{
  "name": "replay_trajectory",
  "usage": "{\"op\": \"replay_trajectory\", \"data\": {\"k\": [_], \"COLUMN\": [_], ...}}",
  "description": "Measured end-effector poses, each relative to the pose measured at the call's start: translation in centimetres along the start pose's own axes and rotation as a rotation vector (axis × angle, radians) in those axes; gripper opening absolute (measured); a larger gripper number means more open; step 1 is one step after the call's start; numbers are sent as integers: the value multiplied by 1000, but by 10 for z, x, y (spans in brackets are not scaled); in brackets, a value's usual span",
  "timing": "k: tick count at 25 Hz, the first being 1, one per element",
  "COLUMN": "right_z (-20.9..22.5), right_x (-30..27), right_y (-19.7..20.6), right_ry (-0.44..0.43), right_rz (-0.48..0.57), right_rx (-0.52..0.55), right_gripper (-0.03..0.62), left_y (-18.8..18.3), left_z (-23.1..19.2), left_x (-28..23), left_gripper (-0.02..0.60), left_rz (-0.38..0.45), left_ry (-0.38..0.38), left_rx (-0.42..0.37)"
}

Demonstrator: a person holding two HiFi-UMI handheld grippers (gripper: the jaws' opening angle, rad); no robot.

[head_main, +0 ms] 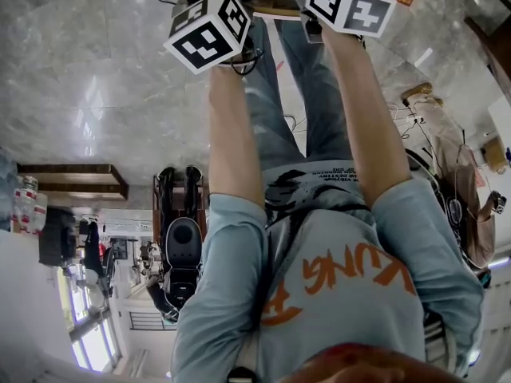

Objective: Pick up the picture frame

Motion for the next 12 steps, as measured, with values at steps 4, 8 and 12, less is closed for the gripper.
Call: {"op": "replay_trajectory", "data": {"k": [4,8,12], "right_z": [-3,-16,-34], "right_x": [9,21,42], "right_y": [-9,-28,-46], "right_ry": [-8,-36,-69], "right_rz": [28,67,108], "right_rx": [33,55,50], "right_gripper": [69,69,68], "left_y": [-8,-29,-57], "left_z": [1,5,11], "left_x": [13,28,54], "left_gripper": [80,80,80], "left_rz": [39,94,153], "left_ry": [-2,-5,-14], "left_rx": [-4,-21,-46]}}
Point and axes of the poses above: the fingertips, and each gripper's own axes: x backward along the fingers, z to its right, y out of its underside, the point moved 6 cm from there along x, backward along the fingers, and after that the axes turned 11 degrees about -x, right-handed, at the moved point
